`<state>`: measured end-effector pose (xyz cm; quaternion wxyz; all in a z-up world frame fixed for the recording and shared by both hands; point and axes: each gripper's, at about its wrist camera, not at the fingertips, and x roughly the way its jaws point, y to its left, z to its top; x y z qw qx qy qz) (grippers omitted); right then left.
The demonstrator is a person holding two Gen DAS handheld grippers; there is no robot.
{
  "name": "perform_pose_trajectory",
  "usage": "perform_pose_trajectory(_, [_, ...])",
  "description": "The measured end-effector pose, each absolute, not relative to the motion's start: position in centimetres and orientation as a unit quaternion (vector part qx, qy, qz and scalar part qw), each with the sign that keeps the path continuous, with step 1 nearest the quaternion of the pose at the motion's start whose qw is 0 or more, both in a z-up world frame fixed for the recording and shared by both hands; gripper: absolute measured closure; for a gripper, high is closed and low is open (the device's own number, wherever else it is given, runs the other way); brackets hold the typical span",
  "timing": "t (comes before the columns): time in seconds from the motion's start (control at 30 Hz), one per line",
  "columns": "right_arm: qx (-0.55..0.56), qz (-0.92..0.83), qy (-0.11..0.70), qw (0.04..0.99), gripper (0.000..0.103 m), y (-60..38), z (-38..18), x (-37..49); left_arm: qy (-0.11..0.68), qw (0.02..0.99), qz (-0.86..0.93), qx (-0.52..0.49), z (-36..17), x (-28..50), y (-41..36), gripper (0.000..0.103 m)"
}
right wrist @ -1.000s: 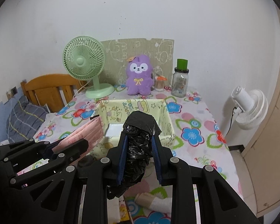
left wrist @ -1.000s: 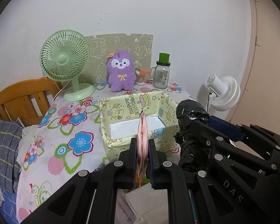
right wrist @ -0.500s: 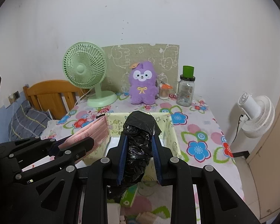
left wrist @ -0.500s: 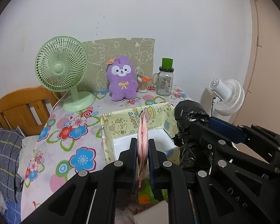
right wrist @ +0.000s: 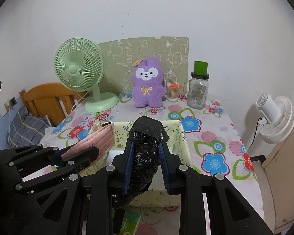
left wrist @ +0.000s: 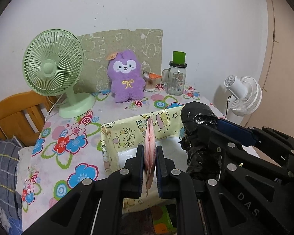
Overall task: Organize soft objects
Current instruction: 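Lift the pink packet and black bundle with both grippers toward the fabric box, then lower the pink packet into the box and open the left gripper while the right releases the black bundle inside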
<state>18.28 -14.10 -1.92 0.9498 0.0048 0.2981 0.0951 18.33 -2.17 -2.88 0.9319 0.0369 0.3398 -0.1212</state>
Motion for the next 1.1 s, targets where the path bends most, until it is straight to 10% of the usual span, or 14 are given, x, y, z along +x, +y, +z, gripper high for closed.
perform_pose_trajectory(0.5, [0.015,0.093,0.324,0.941,0.073,-13.8,-4.5,21.7,0.376,0.919,-0.115,0.03,-5.9,21.7,-2.0,0.093])
perform_pose_trajectory(0.7, [0.019,0.09,0.329,0.94,0.073,-14.0,-4.9,22.1,0.378,0.919,-0.107,0.04,-6.4,22.0,-2.1,0.066])
perform_pose_trajectory(1.1, [0.028,0.106,0.346,0.932,0.068,-13.8,-5.7,22.8,0.379,0.918,-0.107,0.053,-6.6,21.7,-2.5,0.046])
